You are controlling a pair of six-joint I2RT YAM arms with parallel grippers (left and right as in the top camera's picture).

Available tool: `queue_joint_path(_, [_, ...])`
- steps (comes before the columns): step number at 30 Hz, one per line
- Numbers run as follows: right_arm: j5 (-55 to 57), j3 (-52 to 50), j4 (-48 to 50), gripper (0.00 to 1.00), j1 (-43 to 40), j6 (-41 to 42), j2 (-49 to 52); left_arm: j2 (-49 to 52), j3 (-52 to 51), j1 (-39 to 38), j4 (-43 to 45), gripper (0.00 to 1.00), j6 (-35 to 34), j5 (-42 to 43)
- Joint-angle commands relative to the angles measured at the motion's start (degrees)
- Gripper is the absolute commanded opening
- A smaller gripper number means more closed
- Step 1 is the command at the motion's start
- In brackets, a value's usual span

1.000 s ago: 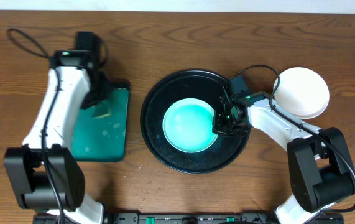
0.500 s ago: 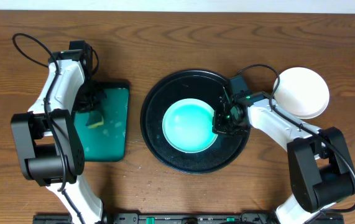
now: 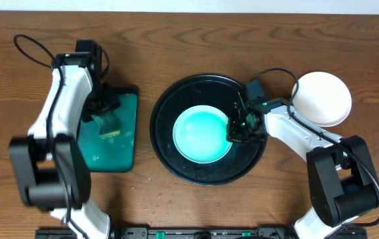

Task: Clean dirty plates on tray and stack at the side
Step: 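Return the sponge to the teal tray with the left gripper, then lift the pale green plate with the right gripper and tilt it up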

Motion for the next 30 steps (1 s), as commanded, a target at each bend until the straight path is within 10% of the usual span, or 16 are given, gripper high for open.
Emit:
queue_joint_path(1, [0.1,-0.4,1.6,0.01,0.3,-1.2,0.8,-9.1,0.0,-4.9,-2.3,0.68,0.3,2.9])
queue_joint_path(14, [-10.7,-0.2,6.9,0.02,-0.9,3.7,-5.6,-23.9,0.0,-20.2,-7.6,0.80,0.3,4.6])
queue_joint_path(30, [-29.2,-0.2,-12.6,0.01,-14.6,0.0,-16.9,-23.9,0.0,-20.4,-8.3,0.81,0.1,2.4])
